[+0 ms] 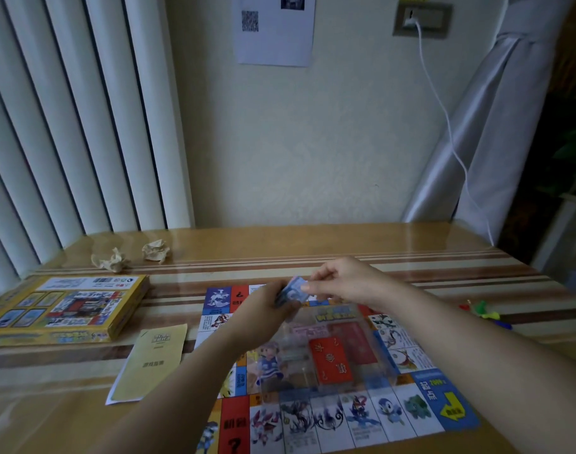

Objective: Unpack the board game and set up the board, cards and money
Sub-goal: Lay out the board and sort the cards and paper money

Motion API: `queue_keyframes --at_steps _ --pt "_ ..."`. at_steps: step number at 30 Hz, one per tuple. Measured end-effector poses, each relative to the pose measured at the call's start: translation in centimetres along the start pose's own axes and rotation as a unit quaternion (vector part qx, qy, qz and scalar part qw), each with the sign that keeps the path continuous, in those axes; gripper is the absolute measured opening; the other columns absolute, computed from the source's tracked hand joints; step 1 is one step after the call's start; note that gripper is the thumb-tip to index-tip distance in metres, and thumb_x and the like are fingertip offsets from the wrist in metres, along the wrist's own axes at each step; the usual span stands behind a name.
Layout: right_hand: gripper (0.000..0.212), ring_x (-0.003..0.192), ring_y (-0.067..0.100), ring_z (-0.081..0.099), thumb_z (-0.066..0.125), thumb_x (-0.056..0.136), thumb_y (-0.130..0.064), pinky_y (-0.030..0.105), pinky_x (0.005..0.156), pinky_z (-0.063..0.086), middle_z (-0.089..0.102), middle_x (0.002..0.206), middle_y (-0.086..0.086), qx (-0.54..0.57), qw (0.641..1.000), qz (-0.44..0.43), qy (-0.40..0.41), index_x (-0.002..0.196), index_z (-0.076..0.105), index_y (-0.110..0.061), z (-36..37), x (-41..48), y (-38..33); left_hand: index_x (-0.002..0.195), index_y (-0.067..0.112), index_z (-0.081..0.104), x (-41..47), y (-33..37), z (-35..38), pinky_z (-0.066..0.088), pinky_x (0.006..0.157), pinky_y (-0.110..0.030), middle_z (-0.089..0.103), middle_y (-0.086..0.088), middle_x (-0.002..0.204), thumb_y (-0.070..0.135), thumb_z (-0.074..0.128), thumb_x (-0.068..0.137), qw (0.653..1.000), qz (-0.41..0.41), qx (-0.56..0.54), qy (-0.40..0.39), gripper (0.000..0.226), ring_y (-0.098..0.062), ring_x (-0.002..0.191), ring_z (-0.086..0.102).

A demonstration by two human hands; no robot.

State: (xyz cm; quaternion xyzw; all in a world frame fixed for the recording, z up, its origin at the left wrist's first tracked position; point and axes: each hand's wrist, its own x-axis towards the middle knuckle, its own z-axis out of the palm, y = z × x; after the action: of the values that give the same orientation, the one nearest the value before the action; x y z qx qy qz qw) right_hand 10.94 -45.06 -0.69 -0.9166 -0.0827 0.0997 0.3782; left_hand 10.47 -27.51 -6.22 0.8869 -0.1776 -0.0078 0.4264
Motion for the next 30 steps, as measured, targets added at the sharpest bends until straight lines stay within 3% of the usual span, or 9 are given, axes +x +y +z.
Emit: queue_keyframes --at_steps 2,5,9,12,16,19,22,28,30 --pt "0.038 0.076 0.011 0.062 0.059 0.089 -0.047 0.026 0.076 0.048 0.071 0.097 0.004 -0.075 0.996 0.053 -0.019 0.096 0.07 -0.011 0.3 0.1 1.0 0.11 0.018 0.051 -0.2 -0.7 0.0 0.054 0.078 -0.03 0.064 -0.001 0.093 0.023 0.05 0.097 0.995 -0.042 -0.086 0.022 0.014 -0.015 0.088 0.063" --pt "0.03 0.057 0.011 0.047 0.053 0.095 -0.026 0.021 0.051 0.035 0.067 0.088 0.008 -0.186 0.98 0.072 -0.028 0.099 0.067 0.0 2.4 0.9 2.2 0.116 0.015 0.048 -0.7 -1.2 0.5 0.056 0.082 -0.033 0.063 -0.008 0.098 0.018 0.05 0.097 0.966 -0.112 -0.23 0.035 0.019 -0.02 0.094 0.064" --pt "0.019 0.074 0.023 0.055 0.059 0.088 -0.015 0.026 0.053 0.038 0.058 0.1 0.01 -0.316 0.946 0.073 -0.01 0.074 0.051 -0.006 5.2 2.2 2.1 0.118 0.014 0.049 -0.9 -1.7 1.2 0.057 0.076 -0.028 0.063 -0.008 0.099 0.017 0.05 0.097 0.957 -0.128 -0.257 0.045 0.022 -0.017 0.092 0.065" --pt "0.007 0.104 0.029 0.059 0.057 0.089 -0.013 0.035 0.075 0.05 0.042 0.142 0.012 -0.37 0.925 0.077 -0.021 0.09 0.059 -0.006 6.1 3.1 1.5 0.111 0.016 0.051 -0.9 -1.9 1.3 0.058 0.076 -0.03 0.063 -0.008 0.096 0.017 0.05 0.097 0.954 -0.126 -0.263 0.063 0.014 -0.018 0.09 0.065" --pt "0.034 0.104 0.027 0.056 0.057 0.093 -0.024 0.032 0.077 0.044 0.038 0.145 0.016 -0.35 0.927 0.114 -0.07 0.118 0.056 -0.001 6.1 3.7 0.9 0.097 0.021 0.052 -1.1 -2.0 1.2 0.058 0.079 -0.035 0.063 -0.01 0.096 0.015 0.05 0.097 0.944 -0.129 -0.293 0.074 0.006 -0.02 0.089 0.065" --pt "0.04 0.08 0.021 0.053 0.053 0.095 -0.035 0.028 0.066 0.041 0.057 0.1 0.01 -0.322 0.932 0.114 -0.122 0.116 0.056 -0.002 5.6 3.3 0.7 0.095 0.022 0.052 -1.2 -2.1 1.2 0.058 0.078 -0.034 0.063 -0.01 0.097 0.015 0.05 0.097 0.942 -0.128 -0.302 0.074 0.007 -0.021 0.09 0.065" --pt "0.04 0.064 0.017 0.045 0.042 0.097 -0.043 0.028 0.056 0.035 0.047 0.075 0.003 -0.279 0.945 0.114 -0.131 0.103 0.057 -0.006 5.6 3.2 0.9 0.096 0.022 0.052 -1.2 -2.1 1.2 0.058 0.078 -0.034 0.063 -0.01 0.097 0.017 0.052 0.097 0.946 -0.126 -0.289 0.072 0.005 -0.021 0.089 0.065" --pt "0.067 0.125 0.026 0.046 0.034 0.091 -0.066 0.037 0.103 0.035 0.048 0.138 0.009 -0.143 0.962 0.129 -0.192 0.133 0.051 -0.017 4.5 1.6 0.3 0.099 0.017 0.054 -1.3 -1.8 1.1 0.056 0.068 -0.025 0.064 -0.011 0.099 0.016 0.052 0.096 0.94 -0.137 -0.306 0.07 0.004 -0.02 0.088 0.066" --pt "0.06 0.114 0.025 0.053 0.038 0.091 -0.064 0.036 0.096 0.039 0.057 0.12 0.008 -0.135 0.966 0.11 -0.19 0.117 0.061 -0.016 4.4 1.2 0.5 0.105 0.014 0.054 -1.3 -1.6 1.0 0.056 0.067 -0.024 0.065 -0.011 0.1 0.016 0.051 0.096 0.936 -0.148 -0.312 0.071 0.009 -0.021 0.089 0.066"
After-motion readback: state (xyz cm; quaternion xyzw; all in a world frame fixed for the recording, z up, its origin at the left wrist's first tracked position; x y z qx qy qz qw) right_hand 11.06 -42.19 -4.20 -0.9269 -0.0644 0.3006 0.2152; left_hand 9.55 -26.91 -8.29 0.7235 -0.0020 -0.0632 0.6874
